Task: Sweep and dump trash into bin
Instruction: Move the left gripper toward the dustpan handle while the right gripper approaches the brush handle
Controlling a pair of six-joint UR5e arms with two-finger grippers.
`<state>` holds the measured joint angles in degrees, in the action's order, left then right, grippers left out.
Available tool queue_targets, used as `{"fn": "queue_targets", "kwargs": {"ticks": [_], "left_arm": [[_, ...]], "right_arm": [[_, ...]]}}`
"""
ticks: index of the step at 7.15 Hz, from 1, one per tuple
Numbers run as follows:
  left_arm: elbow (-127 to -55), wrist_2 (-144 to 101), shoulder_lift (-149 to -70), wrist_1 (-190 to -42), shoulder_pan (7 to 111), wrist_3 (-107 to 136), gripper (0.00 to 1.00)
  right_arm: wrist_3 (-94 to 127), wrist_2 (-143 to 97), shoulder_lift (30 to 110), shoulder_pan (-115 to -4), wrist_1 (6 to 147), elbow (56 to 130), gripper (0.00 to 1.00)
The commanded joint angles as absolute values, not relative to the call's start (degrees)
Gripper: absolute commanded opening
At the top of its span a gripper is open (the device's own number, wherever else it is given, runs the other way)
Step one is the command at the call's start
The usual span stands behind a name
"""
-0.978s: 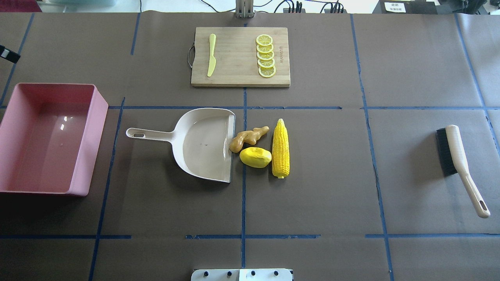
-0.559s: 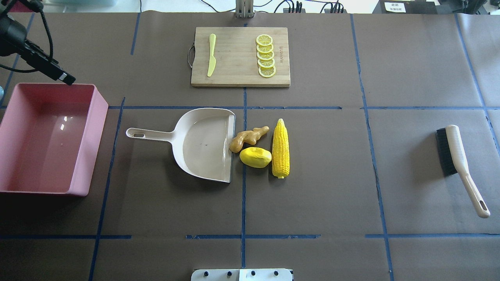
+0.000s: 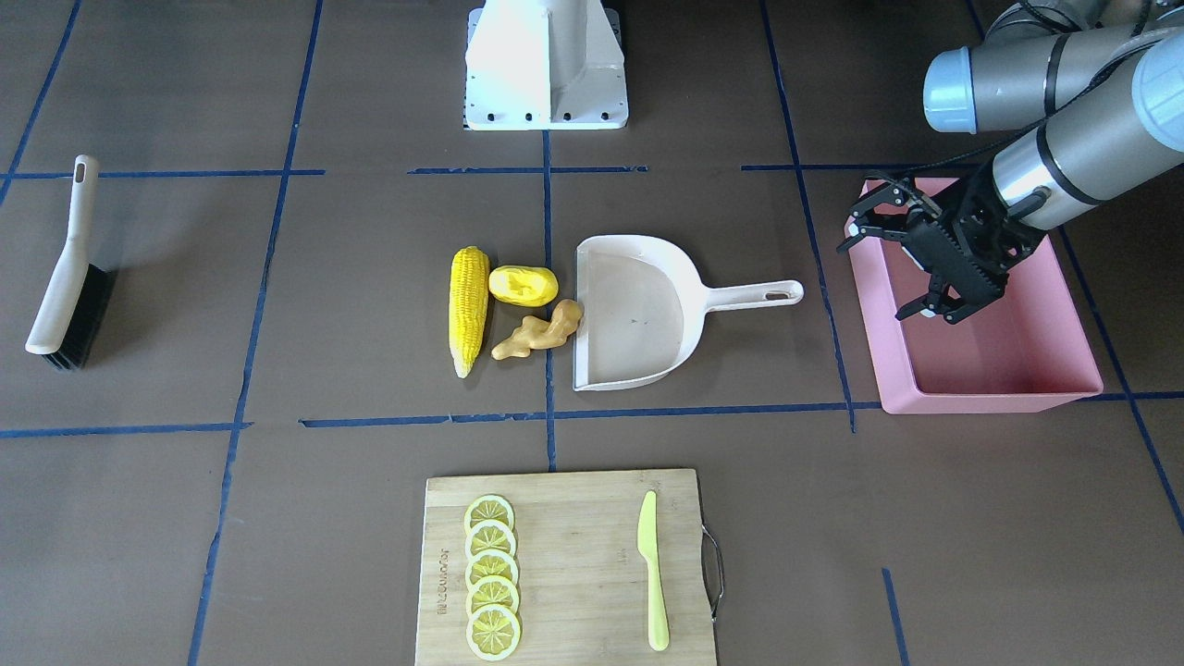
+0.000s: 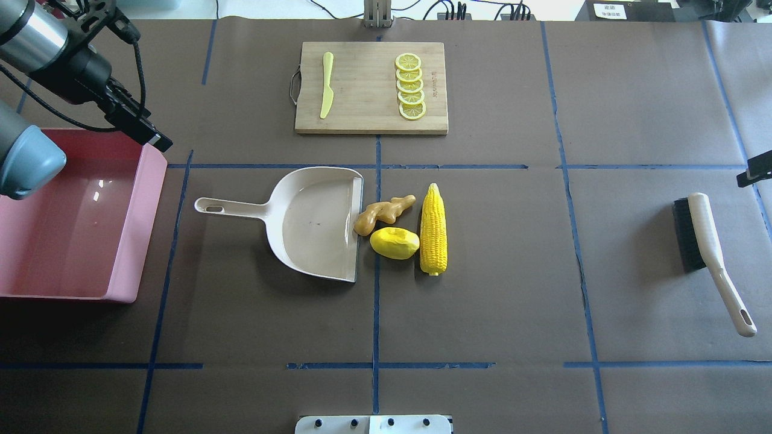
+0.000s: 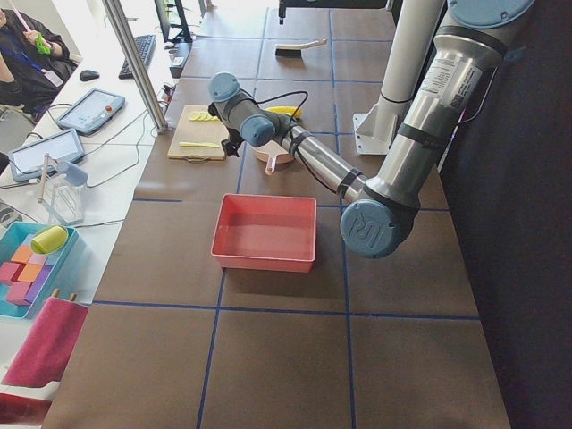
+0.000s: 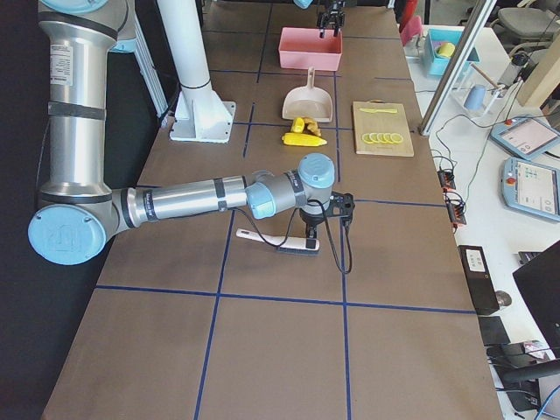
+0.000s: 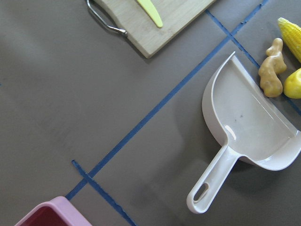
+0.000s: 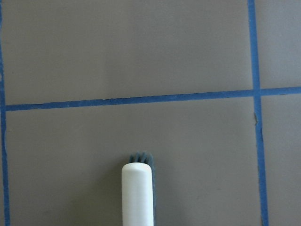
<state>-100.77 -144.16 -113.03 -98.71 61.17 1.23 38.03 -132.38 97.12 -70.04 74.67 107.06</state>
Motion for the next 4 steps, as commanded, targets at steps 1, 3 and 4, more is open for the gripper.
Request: {"fn": "queue_targets", "kwargs": {"ticks": [1, 3, 4], "left_arm": [[-100.4, -144.2, -113.3, -101.2, 60.2, 1.7, 1.00], [-100.5, -144.2, -113.7, -101.2, 59.3, 1.8, 1.00], [-100.5, -144.2, -113.7, -101.2, 59.3, 1.7, 1.00]], "right_arm": [[52.5, -125.8, 101.1, -59.5, 68.3, 110.7, 1.00], [56.2, -124.0, 108.9, -55.7, 59.9, 110.8, 1.00], [57.1, -124.0, 110.1, -54.1, 59.7, 110.8, 1.00]]}}
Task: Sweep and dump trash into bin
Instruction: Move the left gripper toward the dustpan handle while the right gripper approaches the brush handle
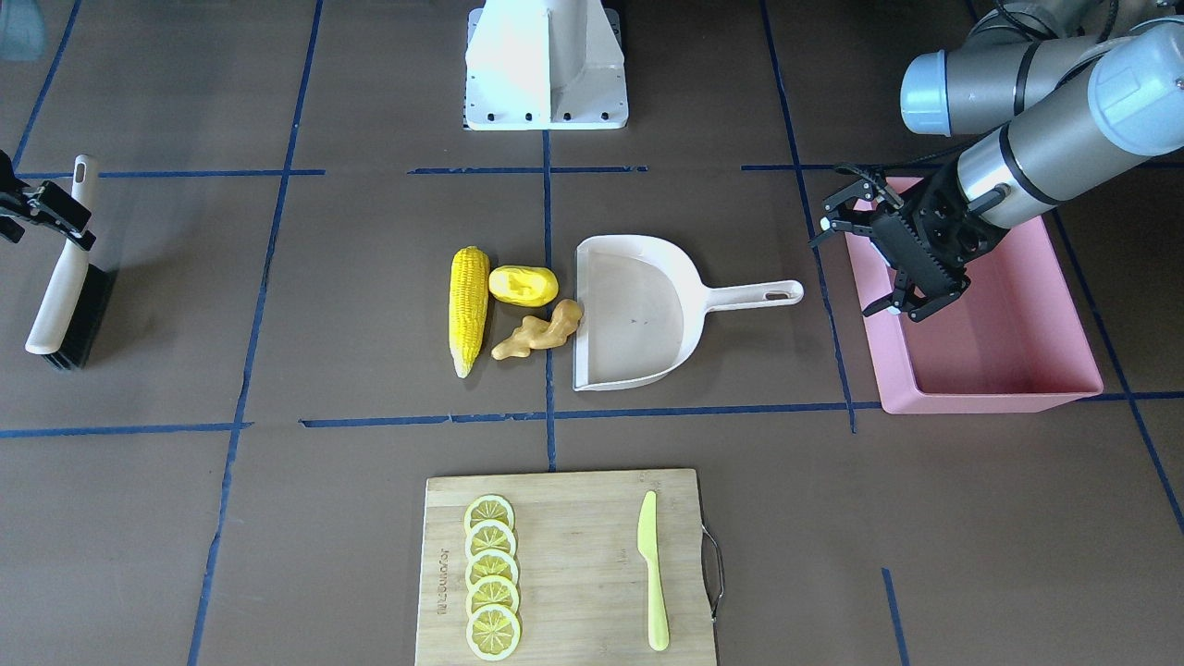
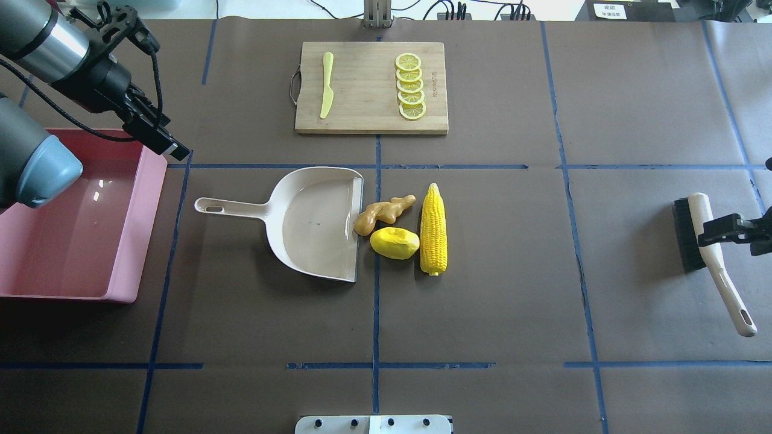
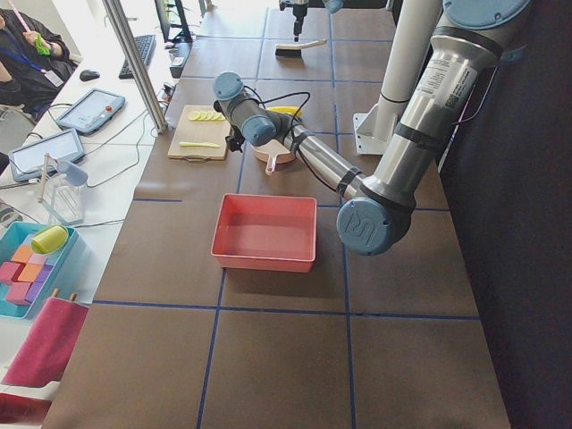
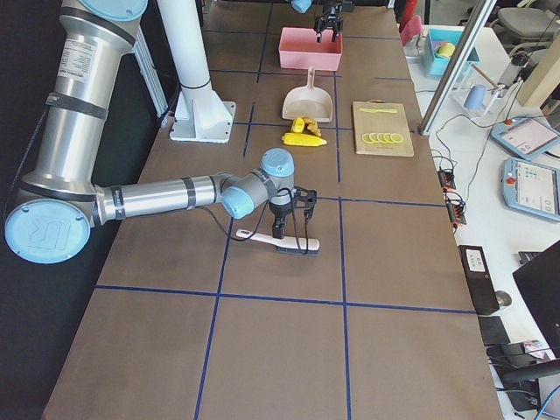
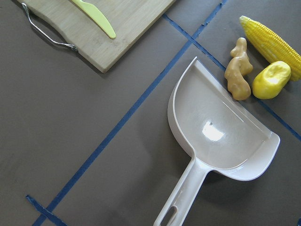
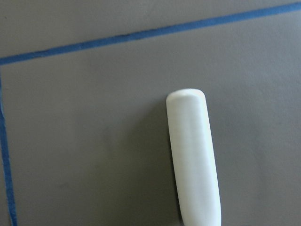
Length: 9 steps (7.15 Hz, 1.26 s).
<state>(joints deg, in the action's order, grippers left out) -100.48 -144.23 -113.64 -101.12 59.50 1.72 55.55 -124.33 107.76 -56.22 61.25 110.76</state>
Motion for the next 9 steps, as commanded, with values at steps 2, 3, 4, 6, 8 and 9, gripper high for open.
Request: {"fn": "queue_targets", "kwargs": {"ticks": [2, 3, 4, 6, 8, 9], "left_arm": [[-100.6, -144.2, -113.7, -101.2, 59.3, 1.6, 1.00], [-100.5, -144.2, -113.7, -101.2, 59.3, 1.4, 1.00], [-100.5, -144.2, -113.7, -101.2, 59.3, 1.3, 1.00], [-100.3, -144.2, -113.6, -101.8, 59.3, 1.2, 1.00], [-100.1, -144.2, -113.5, -102.7, 59.3, 1.2, 1.00], [-100.1, -144.2, -113.5, -102.7, 59.3, 1.2, 1.00]], "right_arm": [[57.1, -124.0, 110.5, -50.7, 59.6, 108.8, 1.00], [57.1, -124.0, 110.2, -49.8, 59.7, 107.9, 0.99], [57.0, -124.1, 110.3, -49.7, 59.7, 107.3, 0.85], [56.4, -124.5, 110.0, -49.7, 59.9, 106.7, 0.60], [56.2, -124.7, 109.9, -49.7, 60.0, 106.4, 0.18], [55.8, -124.7, 109.9, -49.3, 59.8, 106.4, 0.00]]}}
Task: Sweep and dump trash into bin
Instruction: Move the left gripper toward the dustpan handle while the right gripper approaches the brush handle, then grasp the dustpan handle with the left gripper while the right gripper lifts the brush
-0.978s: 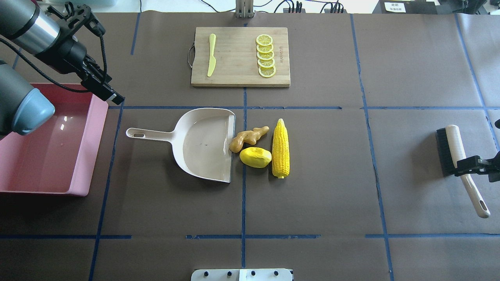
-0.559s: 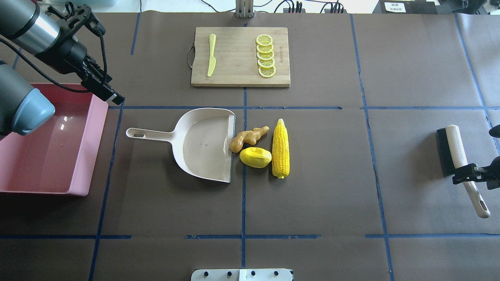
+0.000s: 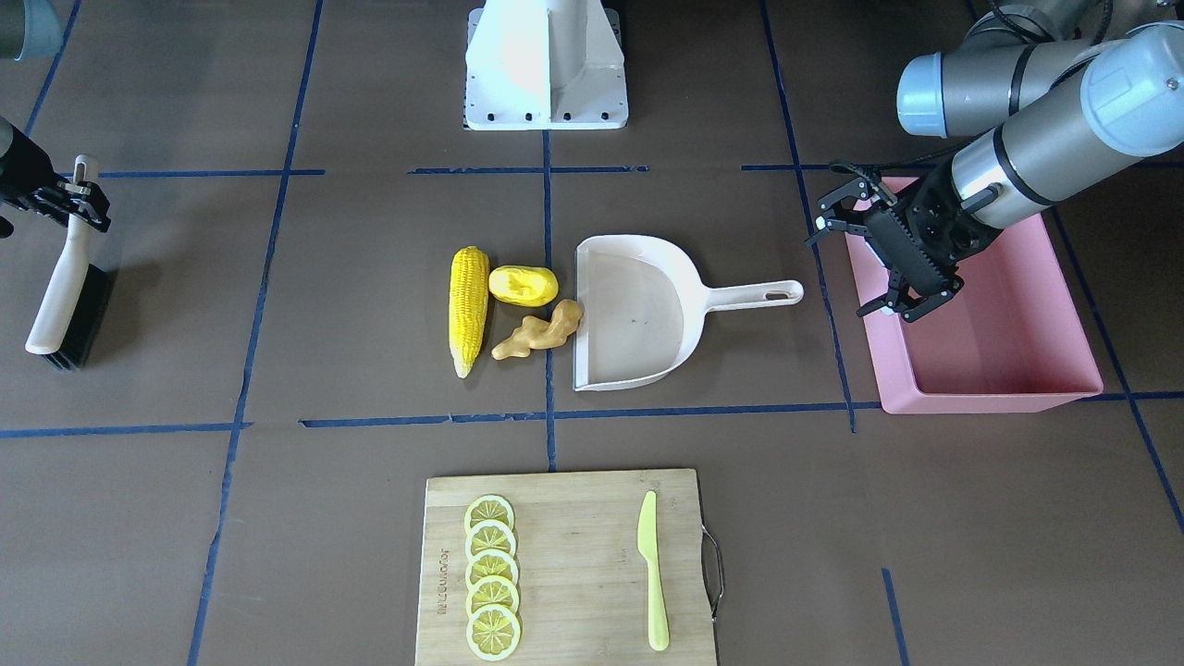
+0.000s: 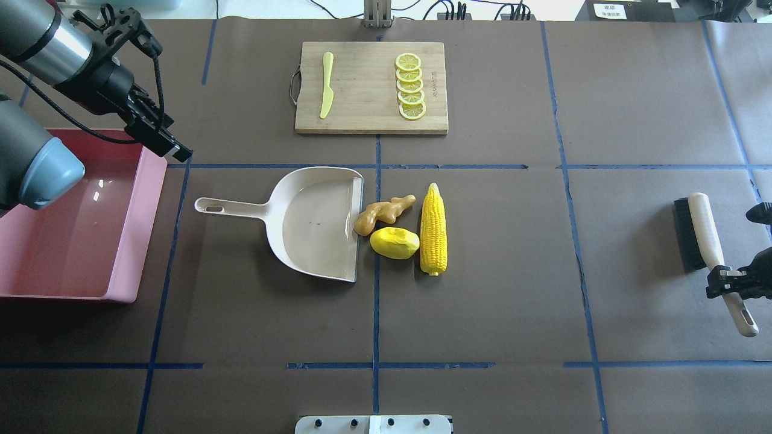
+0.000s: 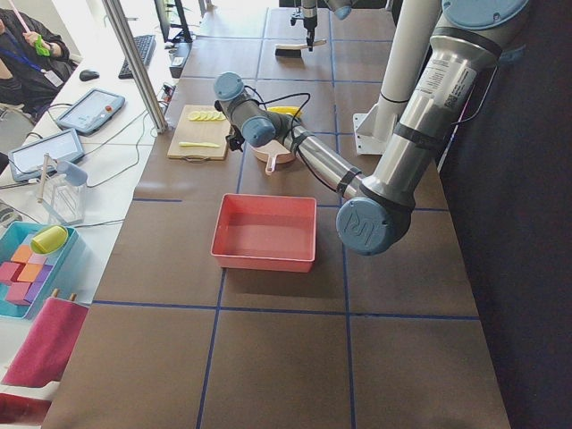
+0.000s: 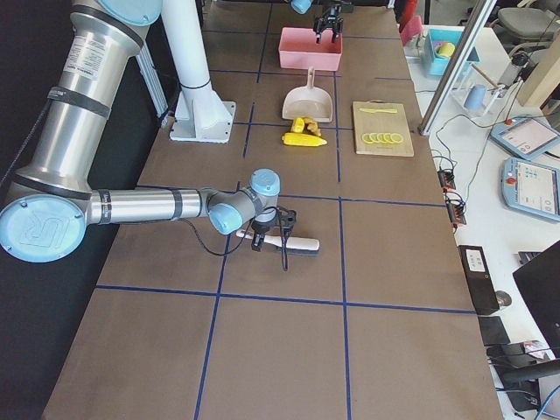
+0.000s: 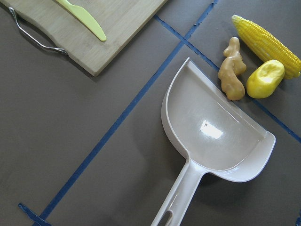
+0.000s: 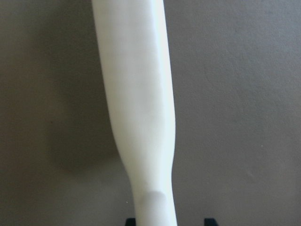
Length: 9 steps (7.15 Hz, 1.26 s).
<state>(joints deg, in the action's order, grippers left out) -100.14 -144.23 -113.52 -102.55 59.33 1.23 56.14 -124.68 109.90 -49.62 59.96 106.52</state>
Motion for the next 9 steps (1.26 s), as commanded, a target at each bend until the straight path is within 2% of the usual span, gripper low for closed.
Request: {"fn": "queue_targets", "kwargs": {"ticks": [1, 4, 5, 7, 9], "left_arm": [[-100.1, -144.2, -113.5, -102.7, 59.3, 1.2, 1.00], [-99.8, -144.1, -113.6, -104.1, 58.8, 1.1, 1.00], [-99.4, -144.1, -113.1, -105.8, 57.4, 1.2, 1.00], [-99.1, -143.6, -112.3, -111.4, 56.3, 0.1, 1.00], [-98.8, -141.7, -111.6, -112.2, 52.9, -9.4, 1.00]], "right_arm": [[55.5, -124.9, 109.8, -48.1, 59.9, 107.0, 0.00], [55.6, -125.2, 110.0, -48.4, 63.5, 111.6, 0.00], [55.6, -125.4, 107.4, -47.6, 66.0, 114.1, 0.00], [55.5, -125.7, 102.3, -45.5, 69.8, 114.5, 0.00], [55.0, -132.5, 97.2, -48.1, 73.5, 114.9, 0.00]]}}
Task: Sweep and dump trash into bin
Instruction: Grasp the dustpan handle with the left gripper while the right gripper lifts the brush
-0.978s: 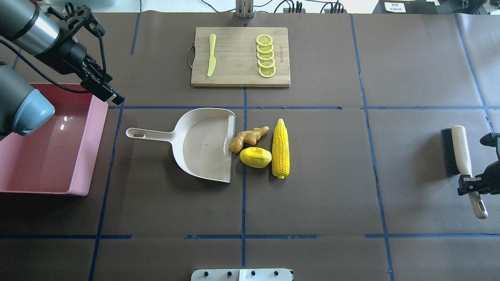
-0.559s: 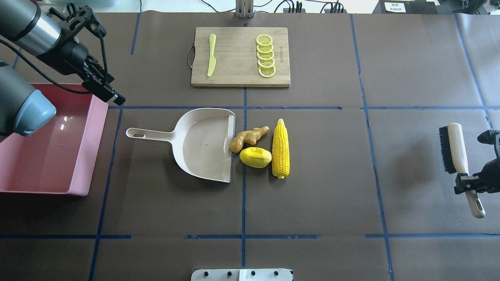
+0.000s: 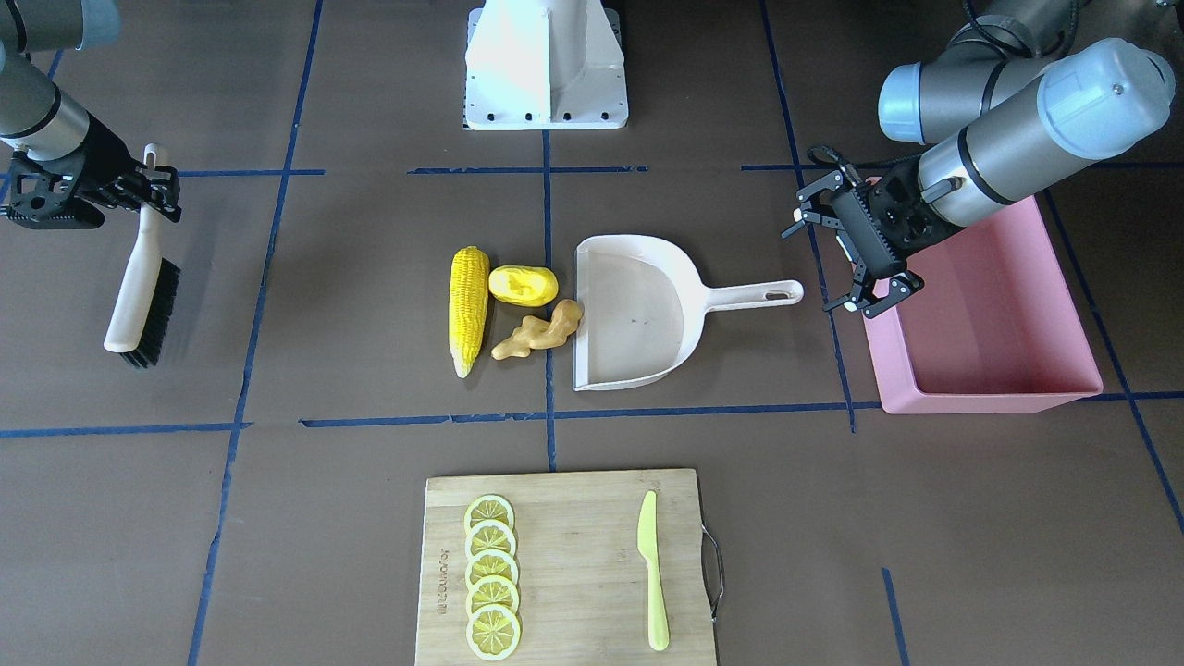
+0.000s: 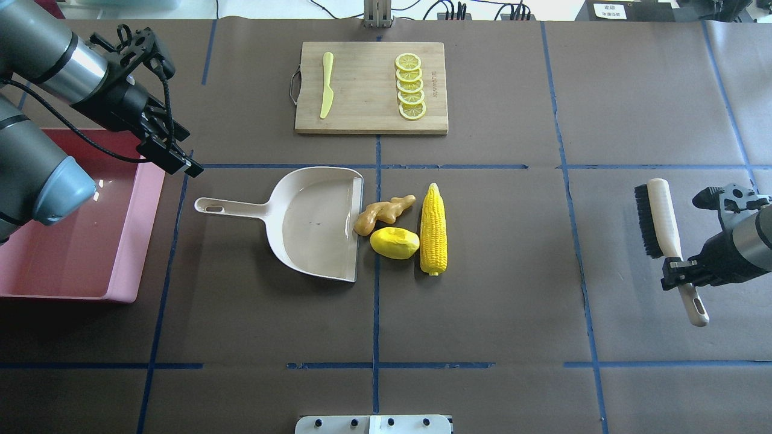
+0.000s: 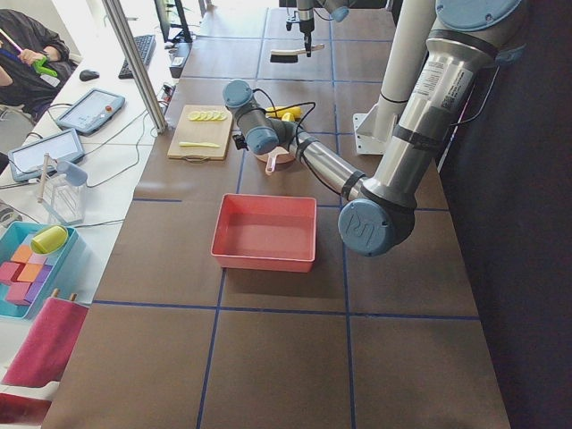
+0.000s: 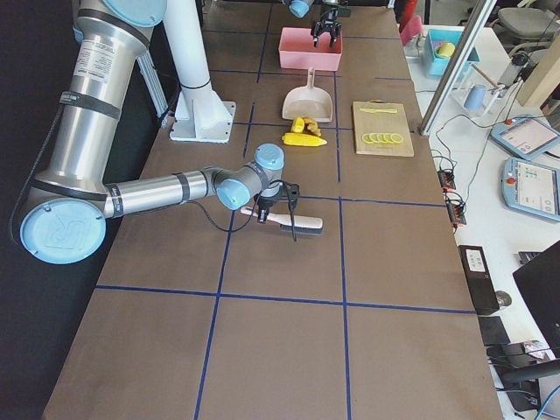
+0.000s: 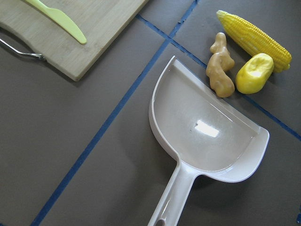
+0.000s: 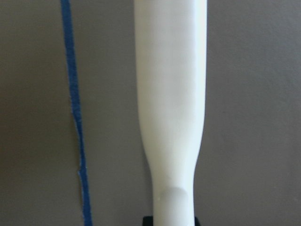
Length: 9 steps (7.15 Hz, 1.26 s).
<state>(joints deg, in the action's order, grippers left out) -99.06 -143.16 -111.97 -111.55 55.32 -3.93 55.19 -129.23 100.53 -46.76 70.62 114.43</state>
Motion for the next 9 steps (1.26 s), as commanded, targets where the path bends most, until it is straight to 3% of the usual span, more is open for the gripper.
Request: {"fn": "queue_targets", "kwargs": {"ticks": [1, 3, 9], "left_arm": [[-97.5, -136.6, -111.7, -112.3, 50.6, -12.4, 1.00], [-97.2, -132.5, -112.4, -112.8, 46.3, -13.1, 1.00], [-93.0, -132.4, -113.7, -112.9, 43.1, -18.7, 1.00]], "right_arm": [[55.0, -132.5, 94.2, -48.5, 79.4, 116.2, 0.00], [54.9, -131.8, 89.9, -48.8, 88.8, 119.2, 0.00], [55.0, -131.4, 88.9, -48.3, 90.1, 119.4, 0.00]]}}
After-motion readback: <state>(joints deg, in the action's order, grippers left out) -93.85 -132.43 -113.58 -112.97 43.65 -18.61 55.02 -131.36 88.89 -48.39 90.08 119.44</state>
